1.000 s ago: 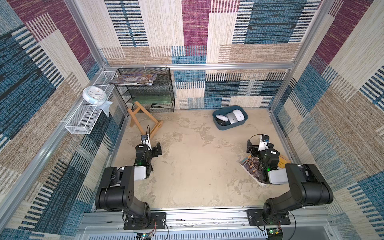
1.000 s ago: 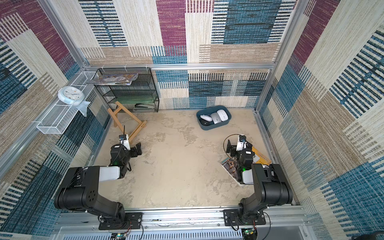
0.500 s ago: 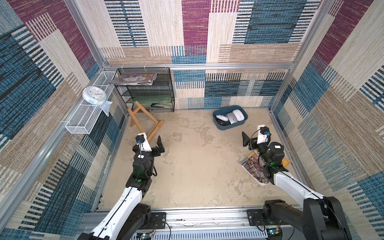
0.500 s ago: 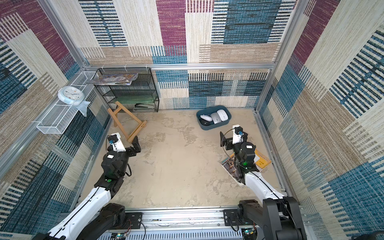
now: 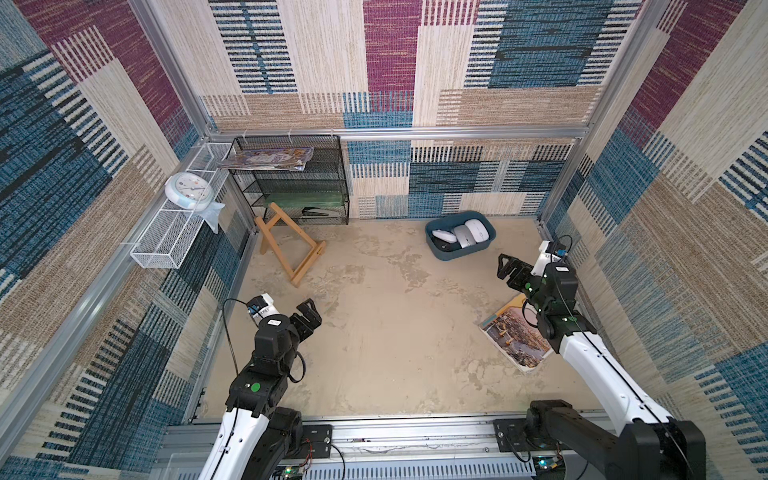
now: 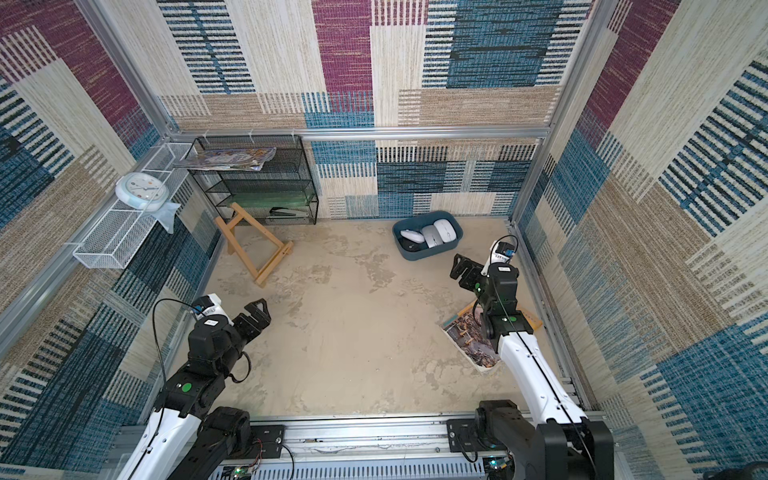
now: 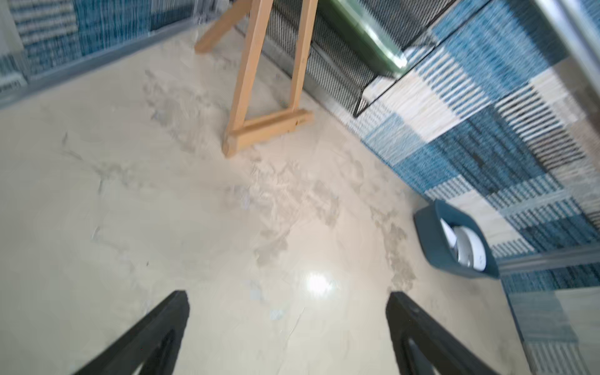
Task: Take out the mouse from the storage box
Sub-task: Move the storage box to the center of the board.
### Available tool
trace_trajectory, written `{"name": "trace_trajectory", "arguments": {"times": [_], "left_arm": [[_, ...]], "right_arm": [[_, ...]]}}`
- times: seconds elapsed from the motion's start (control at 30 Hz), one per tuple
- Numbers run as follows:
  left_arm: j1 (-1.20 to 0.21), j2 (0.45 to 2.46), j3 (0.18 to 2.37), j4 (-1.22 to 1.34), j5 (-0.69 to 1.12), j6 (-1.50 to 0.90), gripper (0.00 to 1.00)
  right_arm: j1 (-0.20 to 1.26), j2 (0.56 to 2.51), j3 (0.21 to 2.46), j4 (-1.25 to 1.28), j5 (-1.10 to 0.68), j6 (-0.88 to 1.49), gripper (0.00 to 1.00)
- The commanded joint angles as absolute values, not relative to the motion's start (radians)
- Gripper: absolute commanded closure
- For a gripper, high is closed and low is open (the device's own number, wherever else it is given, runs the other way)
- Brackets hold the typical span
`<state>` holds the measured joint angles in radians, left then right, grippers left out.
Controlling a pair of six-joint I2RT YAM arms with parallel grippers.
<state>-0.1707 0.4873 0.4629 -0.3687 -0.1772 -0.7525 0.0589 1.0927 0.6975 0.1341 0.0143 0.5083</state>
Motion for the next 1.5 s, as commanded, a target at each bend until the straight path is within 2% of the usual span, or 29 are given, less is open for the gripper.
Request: {"name": "trace_trajectory", "arguments": {"times": [0.0, 0.13, 0.3, 0.53, 0.7, 1.07, 1.47], "left_arm": [[-0.169, 0.418, 0.398, -0.41, -0.153, -0.769, 0.01], [-0.169, 0.345, 0.371, -0.408, -0.163, -0.706, 0.01], [-0.167, 0.374, 0.339, -0.368, -0.16, -0.644, 0.01], [-0.167, 0.453, 0.354, -0.342, -0.136, -0.602, 0.01], [-0.167, 0.464, 0.35, -0.321, -0.121, -0.606, 0.01], [-0.167, 0.469, 0.298, -0.264, -0.109, -0.657, 0.01], [-0.168, 0.482, 0.306, -0.268, -0.115, -0.644, 0.01]], "right_arm": [[0.091, 1.166, 0.766, 0.046, 0.015, 0.485, 0.02], [0.188, 1.329, 0.931, -0.023, 0.027, 0.389, 0.03], [0.286, 1.605, 1.206, -0.18, 0.089, 0.321, 0.04], [0.345, 1.968, 1.607, -0.393, 0.11, 0.281, 0.07], [0.359, 2.124, 1.796, -0.464, 0.112, 0.28, 0.07], [0.38, 2.33, 2.041, -0.59, 0.092, 0.275, 0.08], [0.417, 2.332, 2.0, -0.585, 0.054, 0.273, 0.09]]}}
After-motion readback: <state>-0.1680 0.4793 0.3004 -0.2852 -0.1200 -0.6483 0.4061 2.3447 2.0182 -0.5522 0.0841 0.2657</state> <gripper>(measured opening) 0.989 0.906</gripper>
